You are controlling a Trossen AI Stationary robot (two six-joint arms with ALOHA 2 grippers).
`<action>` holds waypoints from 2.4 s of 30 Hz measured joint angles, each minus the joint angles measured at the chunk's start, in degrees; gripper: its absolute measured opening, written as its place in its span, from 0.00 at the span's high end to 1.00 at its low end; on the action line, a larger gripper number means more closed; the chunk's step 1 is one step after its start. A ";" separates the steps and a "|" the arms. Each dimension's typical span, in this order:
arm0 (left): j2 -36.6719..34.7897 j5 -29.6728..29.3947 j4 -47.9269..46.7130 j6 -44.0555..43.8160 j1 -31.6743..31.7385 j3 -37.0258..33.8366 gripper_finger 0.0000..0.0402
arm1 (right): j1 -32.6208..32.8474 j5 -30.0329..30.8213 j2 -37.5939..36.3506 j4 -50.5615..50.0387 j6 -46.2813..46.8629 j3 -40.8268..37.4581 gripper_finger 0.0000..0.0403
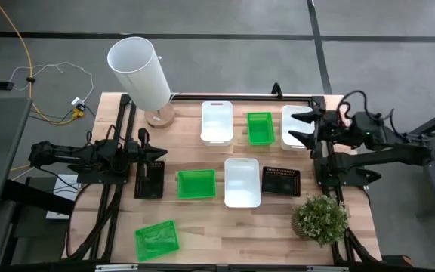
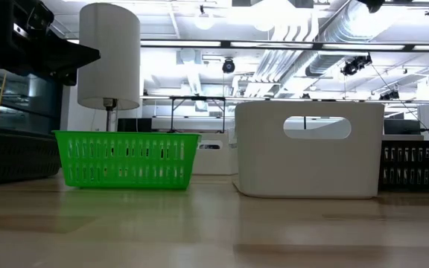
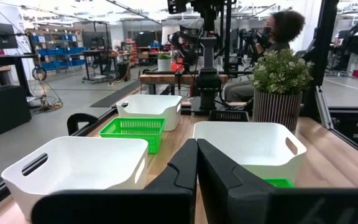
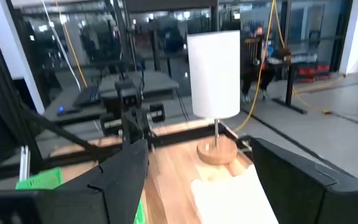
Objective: Stack baskets by color
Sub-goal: Stack the right black bin into the left stacked black bins
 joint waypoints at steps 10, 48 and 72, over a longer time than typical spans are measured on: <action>0.00 0.02 0.04 -0.13 0.00 0.00 1.00 | 0.04 -5.13 8.20 -16.91 13.26 2.50 0.32; 0.02 -1.53 1.66 -0.58 0.02 -0.02 1.00 | 24.76 -1.84 43.38 -59.60 72.99 11.14 0.32; 0.02 -1.55 2.37 0.47 0.02 -0.02 1.00 | 11.99 -2.02 56.93 -40.55 22.97 1.58 0.32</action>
